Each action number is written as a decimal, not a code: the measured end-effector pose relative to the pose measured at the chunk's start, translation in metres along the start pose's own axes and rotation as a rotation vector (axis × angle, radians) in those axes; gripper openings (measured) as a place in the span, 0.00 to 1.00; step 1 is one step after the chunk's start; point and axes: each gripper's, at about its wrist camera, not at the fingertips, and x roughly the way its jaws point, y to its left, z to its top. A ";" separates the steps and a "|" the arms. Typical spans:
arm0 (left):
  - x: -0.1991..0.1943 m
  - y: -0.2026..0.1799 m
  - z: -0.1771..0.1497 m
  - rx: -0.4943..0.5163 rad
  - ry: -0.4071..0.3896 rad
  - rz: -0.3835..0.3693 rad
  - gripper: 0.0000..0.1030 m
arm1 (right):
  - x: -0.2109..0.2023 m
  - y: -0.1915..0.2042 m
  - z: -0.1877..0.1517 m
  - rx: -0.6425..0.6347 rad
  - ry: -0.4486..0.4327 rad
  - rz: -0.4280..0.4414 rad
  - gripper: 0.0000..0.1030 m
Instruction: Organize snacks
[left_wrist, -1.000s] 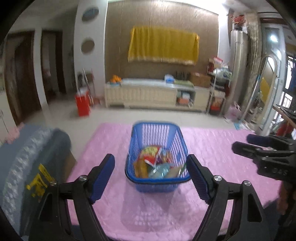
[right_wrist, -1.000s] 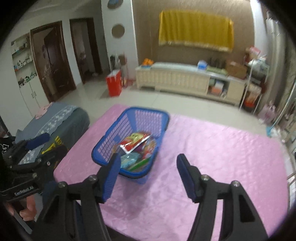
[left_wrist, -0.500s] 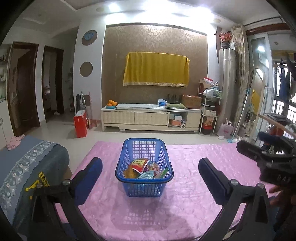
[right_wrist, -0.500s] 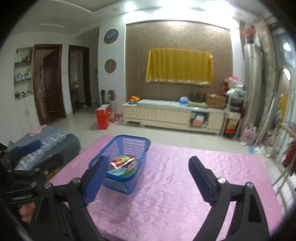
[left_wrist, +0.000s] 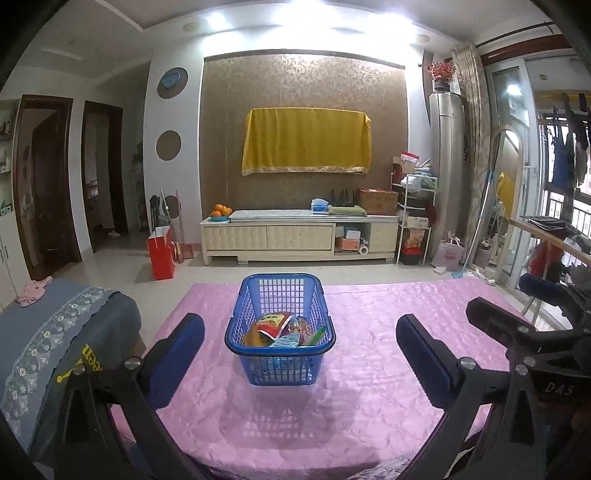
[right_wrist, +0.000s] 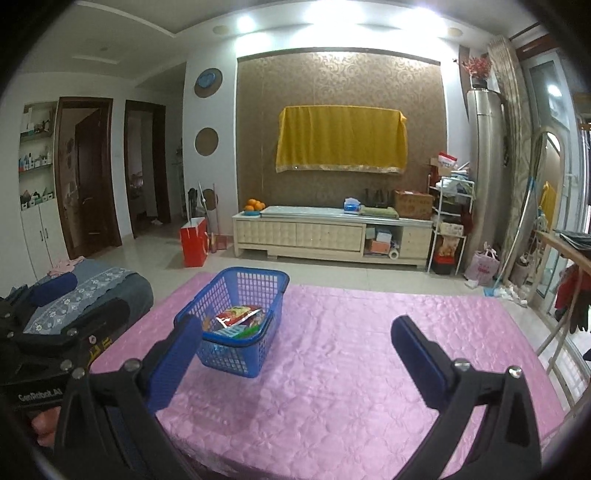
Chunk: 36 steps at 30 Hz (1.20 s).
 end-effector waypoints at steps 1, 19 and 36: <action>0.000 0.000 0.000 0.000 0.000 0.000 1.00 | -0.001 0.000 0.000 0.001 -0.001 -0.002 1.00; 0.000 -0.004 -0.005 0.016 0.026 -0.004 1.00 | -0.003 -0.004 -0.009 0.012 0.017 -0.004 1.00; 0.001 -0.004 -0.008 0.009 0.039 0.005 1.00 | -0.005 -0.006 -0.012 0.014 0.022 0.020 1.00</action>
